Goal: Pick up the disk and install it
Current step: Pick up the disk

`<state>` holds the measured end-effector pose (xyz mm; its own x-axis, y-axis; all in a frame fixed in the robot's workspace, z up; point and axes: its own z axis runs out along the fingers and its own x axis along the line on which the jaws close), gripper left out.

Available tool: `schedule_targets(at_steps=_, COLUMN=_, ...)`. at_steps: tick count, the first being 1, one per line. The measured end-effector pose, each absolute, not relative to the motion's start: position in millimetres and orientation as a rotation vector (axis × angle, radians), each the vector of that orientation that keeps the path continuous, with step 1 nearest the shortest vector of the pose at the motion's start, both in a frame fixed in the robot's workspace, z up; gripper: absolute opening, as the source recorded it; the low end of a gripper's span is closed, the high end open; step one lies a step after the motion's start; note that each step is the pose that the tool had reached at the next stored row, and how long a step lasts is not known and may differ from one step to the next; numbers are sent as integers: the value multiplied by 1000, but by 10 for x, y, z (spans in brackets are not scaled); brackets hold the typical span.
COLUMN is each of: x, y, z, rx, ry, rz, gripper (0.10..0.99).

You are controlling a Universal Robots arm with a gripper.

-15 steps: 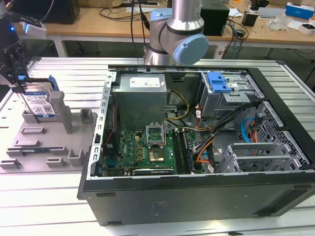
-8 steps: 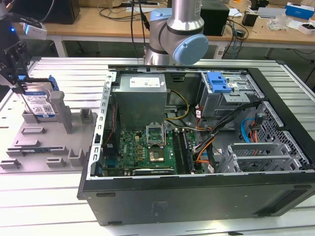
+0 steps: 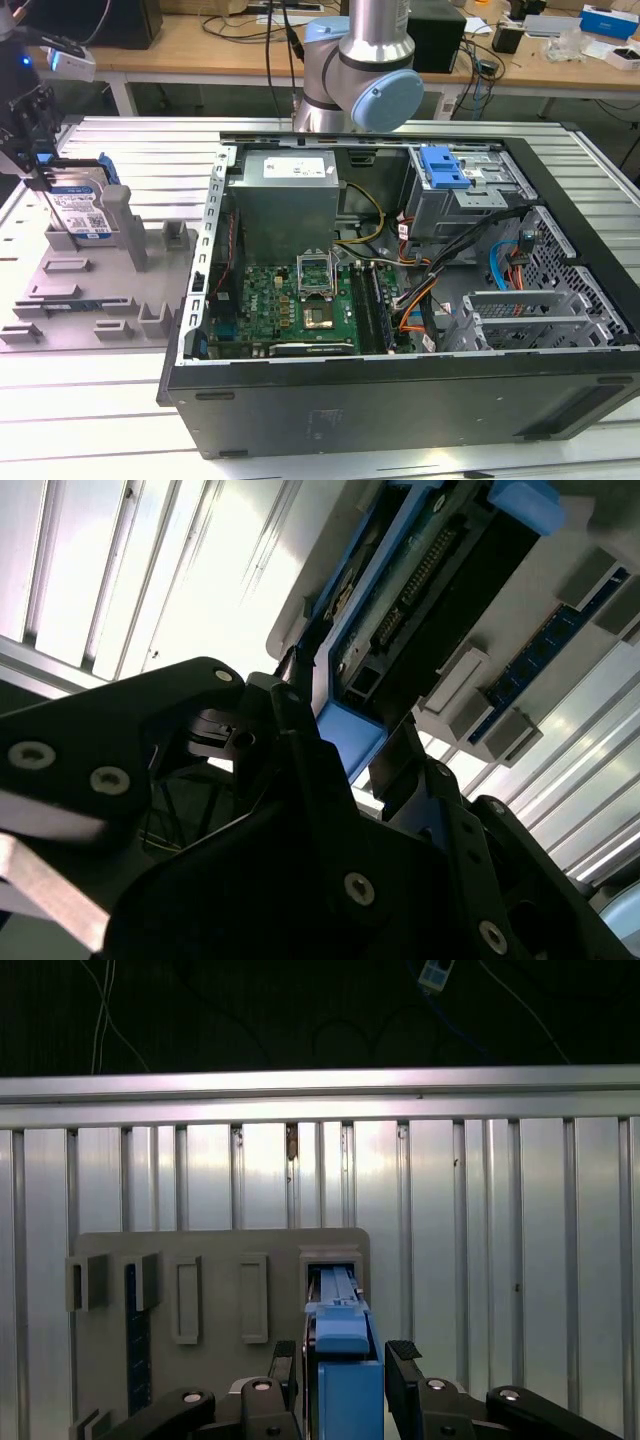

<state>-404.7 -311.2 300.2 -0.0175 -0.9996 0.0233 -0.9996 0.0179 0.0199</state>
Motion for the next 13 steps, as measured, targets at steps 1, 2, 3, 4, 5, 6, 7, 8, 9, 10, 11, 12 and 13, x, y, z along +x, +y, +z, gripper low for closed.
schedule_targets(at_steps=1, x=-4047, y=-3112, z=3001, rx=2180, ry=-2219, rz=3, gripper=482)
schedule_targets(at_steps=2, x=-4047, y=-3112, z=3001, rx=2180, ry=-2219, rz=3, gripper=482)
schedule_targets(at_steps=3, x=-4047, y=-3112, z=3001, rx=2180, ry=-2219, rz=3, gripper=471)
schedule_targets(at_steps=4, x=-4047, y=-3112, z=3001, rx=2180, ry=-2219, rz=3, gripper=396)
schedule_targets(at_steps=5, x=-4047, y=-3113, z=3001, rx=2180, ry=-2219, rz=3, gripper=396)
schedule_targets(at_steps=6, x=-4047, y=-3113, z=3001, rx=2180, ry=-2219, rz=3, gripper=396)
schedule_targets(at_steps=7, x=-4047, y=-3113, z=3001, rx=2180, ry=-2219, rz=3, gripper=396)
schedule_targets(at_steps=8, x=-4047, y=-3113, z=3000, rx=2180, ry=-2219, rz=3, gripper=396)
schedule_targets(at_steps=9, x=-4047, y=-3113, z=3000, rx=2180, ry=-2219, rz=3, gripper=396)
schedule_targets(at_steps=10, x=-4047, y=-3113, z=3000, rx=2180, ry=-2219, rz=3, gripper=396)
schedule_targets(at_steps=11, x=-4047, y=-3113, z=3000, rx=2180, ry=-2219, rz=3, gripper=396)
schedule_targets(at_steps=12, x=-4047, y=-3113, z=3000, rx=2180, ry=-2219, rz=3, gripper=396)
schedule_targets(at_steps=13, x=-4047, y=-3113, z=3000, rx=2180, ry=-2219, rz=3, gripper=396)
